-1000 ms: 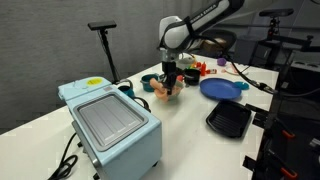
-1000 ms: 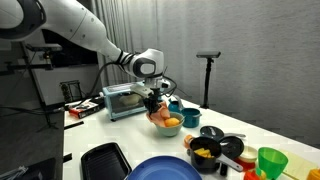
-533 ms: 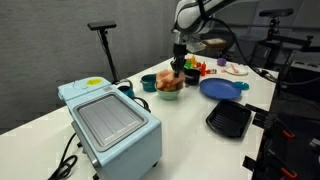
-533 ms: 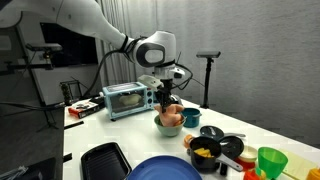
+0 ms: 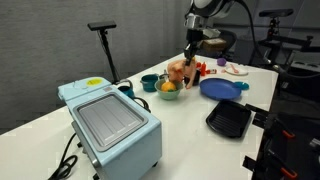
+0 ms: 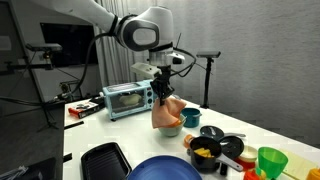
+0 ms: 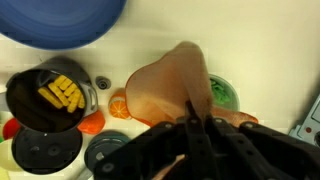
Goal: Use the orange towel to wipe the black pot, green bowl and blue plate
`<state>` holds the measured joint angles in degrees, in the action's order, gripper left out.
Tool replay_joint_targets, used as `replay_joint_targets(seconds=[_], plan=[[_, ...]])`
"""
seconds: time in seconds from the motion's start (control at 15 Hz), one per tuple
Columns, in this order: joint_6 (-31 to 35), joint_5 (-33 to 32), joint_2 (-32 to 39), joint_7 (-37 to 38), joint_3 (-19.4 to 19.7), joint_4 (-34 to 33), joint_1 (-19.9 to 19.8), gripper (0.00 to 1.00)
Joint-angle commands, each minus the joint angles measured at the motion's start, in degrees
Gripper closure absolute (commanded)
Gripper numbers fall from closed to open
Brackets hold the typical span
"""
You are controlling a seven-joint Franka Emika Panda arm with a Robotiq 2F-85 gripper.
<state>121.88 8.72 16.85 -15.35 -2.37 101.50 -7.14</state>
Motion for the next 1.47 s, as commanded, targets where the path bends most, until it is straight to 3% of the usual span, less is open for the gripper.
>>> replay_joint_targets(seconds=[0.0, 0.33, 0.6, 0.87, 0.93, 1.33, 1.4], plan=[[1.5, 2.0, -9.7, -3.3, 2.4, 10.2, -1.7, 0.99], [2.2, 2.6, -15.6, -2.6, 8.3, 18.5, -3.4, 0.99], [4.2, 3.8, -15.4, -1.2, 11.7, 23.0, -4.4, 0.99], [13.3, 8.1, -11.5, 3.5, 11.1, 26.5, -3.3, 0.99], [10.0, 5.3, -12.4, 1.8, 11.6, 25.3, -4.0, 0.95], [12.6, 6.7, -11.0, 3.3, 10.8, 26.2, -3.7, 0.95], [12.6, 6.7, -11.0, 3.3, 10.8, 26.2, -3.7, 0.99]])
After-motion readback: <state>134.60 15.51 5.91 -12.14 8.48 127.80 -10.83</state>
